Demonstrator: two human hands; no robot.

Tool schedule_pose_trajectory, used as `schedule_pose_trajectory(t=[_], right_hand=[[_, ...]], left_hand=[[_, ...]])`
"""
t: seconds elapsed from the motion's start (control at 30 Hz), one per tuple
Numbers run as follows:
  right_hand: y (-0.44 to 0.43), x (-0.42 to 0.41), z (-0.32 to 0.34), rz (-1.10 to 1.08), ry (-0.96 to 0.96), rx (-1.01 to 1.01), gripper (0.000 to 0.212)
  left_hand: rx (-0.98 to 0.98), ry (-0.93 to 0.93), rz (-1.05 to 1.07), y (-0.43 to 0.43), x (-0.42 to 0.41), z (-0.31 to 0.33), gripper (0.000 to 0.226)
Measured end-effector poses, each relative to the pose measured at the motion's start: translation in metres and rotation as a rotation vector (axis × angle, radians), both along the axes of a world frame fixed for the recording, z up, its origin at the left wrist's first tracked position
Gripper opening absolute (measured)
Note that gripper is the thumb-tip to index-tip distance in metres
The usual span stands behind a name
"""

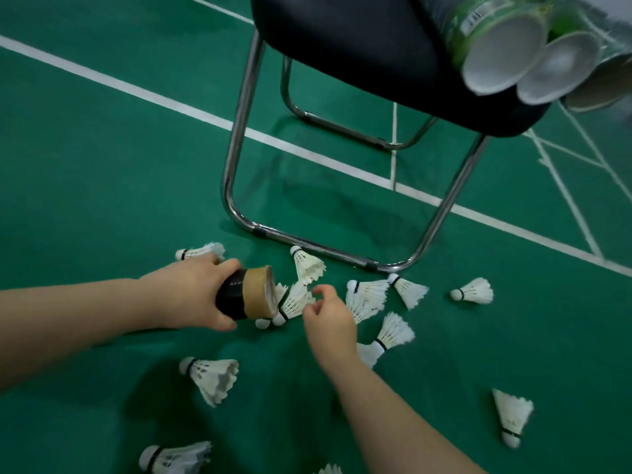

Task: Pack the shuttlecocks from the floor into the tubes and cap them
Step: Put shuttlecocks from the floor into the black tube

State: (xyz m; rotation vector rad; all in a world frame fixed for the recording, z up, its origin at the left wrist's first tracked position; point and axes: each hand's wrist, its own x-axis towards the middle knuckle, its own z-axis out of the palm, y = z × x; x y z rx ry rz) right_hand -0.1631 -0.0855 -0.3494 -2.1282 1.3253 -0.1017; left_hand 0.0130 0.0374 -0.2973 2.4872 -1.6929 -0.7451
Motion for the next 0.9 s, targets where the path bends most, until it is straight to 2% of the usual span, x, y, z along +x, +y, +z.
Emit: schedule_pose_trajectory(t=[0.17, 0.27, 0.33, 0.43, 0.53, 0.6, 0.7, 0.77, 0.9], right_hand=[[-0.028, 0.004, -0.031, 0.087, 0.161, -0.047, 0.042], [-0.033, 0.011, -0.045, 0.134, 0.207, 0.022, 0.046], [-0.036, 0.013, -0.050, 0.101, 0.202, 0.097, 0.040], [-0.040, 0.011, -0.049, -0.018, 0.064, 0.213, 0.033], [-0.040, 0.003, -0.038, -0.111, -0.142, 0.246, 0.031], [-0.036, -0.003, -0.027, -0.162, -0.286, 0.234, 0.027], [-0.025, -0.008, -0.007, -0.204, -0.484, 0.094, 0.035], [-0.012, -0.004, 0.006, -0.138, -0.561, -0.009, 0.036], [0.026, 0.009, 0.016, 0.213, -0.521, -0.065, 0.031]], left_hand=[[0.027, -0.030, -0.009, -0.012, 0.001, -0.013, 0.067], [0.050, -0.022, -0.003, -0.017, 0.000, -0.019, 0.065], [0.045, -0.039, -0.005, -0.019, -0.002, -0.023, 0.064], [0.032, -0.039, 0.015, -0.019, -0.002, -0.026, 0.064], [0.017, -0.041, 0.033, -0.018, 0.001, -0.029, 0.067], [0.008, -0.051, 0.040, -0.016, 0.001, -0.031, 0.068], [0.008, -0.078, 0.070, -0.011, -0.003, -0.031, 0.063], [0.010, -0.095, 0.091, -0.006, -0.007, -0.030, 0.059], [0.001, -0.149, 0.087, 0.003, -0.016, -0.025, 0.060]])
